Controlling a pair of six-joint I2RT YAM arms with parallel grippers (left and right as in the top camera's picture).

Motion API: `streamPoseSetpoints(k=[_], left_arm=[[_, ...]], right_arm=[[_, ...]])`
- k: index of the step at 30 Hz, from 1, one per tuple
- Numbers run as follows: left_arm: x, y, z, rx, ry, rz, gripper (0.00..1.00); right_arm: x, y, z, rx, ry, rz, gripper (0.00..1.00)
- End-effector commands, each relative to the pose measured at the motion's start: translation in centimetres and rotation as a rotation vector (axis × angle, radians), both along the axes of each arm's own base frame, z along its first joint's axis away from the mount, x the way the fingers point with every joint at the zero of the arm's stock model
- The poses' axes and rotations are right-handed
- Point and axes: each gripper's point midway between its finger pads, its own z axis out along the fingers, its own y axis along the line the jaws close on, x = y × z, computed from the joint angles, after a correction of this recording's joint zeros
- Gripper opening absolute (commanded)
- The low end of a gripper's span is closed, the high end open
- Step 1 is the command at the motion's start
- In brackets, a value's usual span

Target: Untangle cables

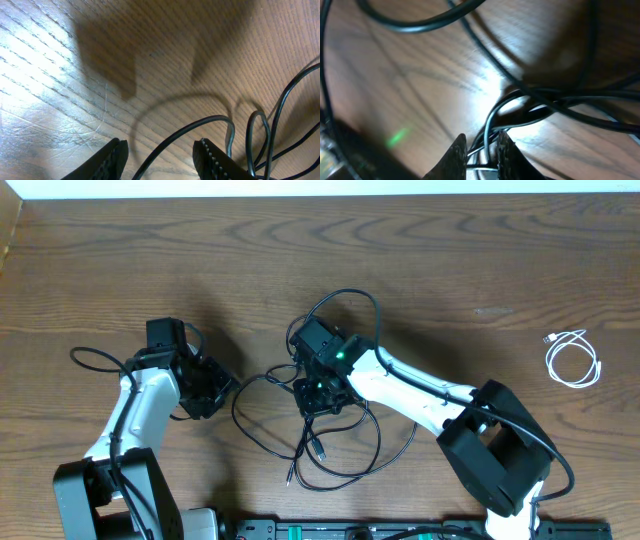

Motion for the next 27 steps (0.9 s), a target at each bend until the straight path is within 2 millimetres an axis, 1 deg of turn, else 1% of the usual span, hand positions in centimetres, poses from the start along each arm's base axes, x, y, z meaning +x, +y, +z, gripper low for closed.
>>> streamPoseSetpoints(k=[1,6,8,13,16,23,27], left_arm=[[-0.1,0.0,0.2,0.000,-0.011,-0.015,0.48],[-0.1,0.0,0.2,0.000,-0.011,-0.014,0.48],[-0.1,0.0,0.2,0.000,-0.011,-0.014,0.48],[-0.1,0.0,0.2,0.000,-0.011,-0.015,0.48],[-0.1,0.0,0.2,0.000,-0.011,-0.014,0.47],[-0.1,0.0,0.2,0.000,-0.011,-0.014,0.47],[-0.1,0.0,0.2,0.000,-0.011,-0.014,0.47]], right_arm=[[0.7,-0.3,-0.4,-0.082,-0.070,-0.058,0.19],[0.7,-0.2,-1.2,-0.153,-0.127,-0.119,0.20],[0.3,0.1,-1.7,-0.159,-0.119,-0.131,0.19],[-0.3,0.1,-3.2,-0.189,-0.097,-0.123,0.18],[-0.7,-0.6,-4.0,-0.229,-0.085,-0.121,0.18],[-0.7,-3.7,-6.0,-0.392,-0.104,-0.132,0.18],[-0.9,-4.9,-7.2,-0.455,-0.102,-0.127,0.18]])
